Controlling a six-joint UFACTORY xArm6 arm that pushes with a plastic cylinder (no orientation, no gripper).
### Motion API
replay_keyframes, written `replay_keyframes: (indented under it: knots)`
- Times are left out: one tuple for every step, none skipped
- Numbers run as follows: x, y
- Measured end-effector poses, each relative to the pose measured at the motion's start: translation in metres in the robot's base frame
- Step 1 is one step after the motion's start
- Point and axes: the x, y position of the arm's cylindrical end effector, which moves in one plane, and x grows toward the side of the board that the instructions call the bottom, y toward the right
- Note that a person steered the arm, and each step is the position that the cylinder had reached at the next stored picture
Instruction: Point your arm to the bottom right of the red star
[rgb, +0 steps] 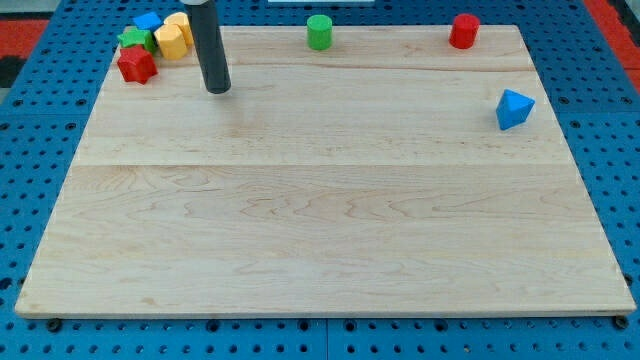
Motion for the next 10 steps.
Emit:
replay_keyframes:
  knots:
    - [0.000, -0.010]
    - [0.000, -0.018]
    - [0.000, -0.030]
    - [0.000, -0.044]
    - [0.000, -0.061]
    - [0.000, -0.075]
    - [0.000, -0.088]
    - [0.001, -0.089]
    - [0.006, -0.074]
    - [0.016, -0.069]
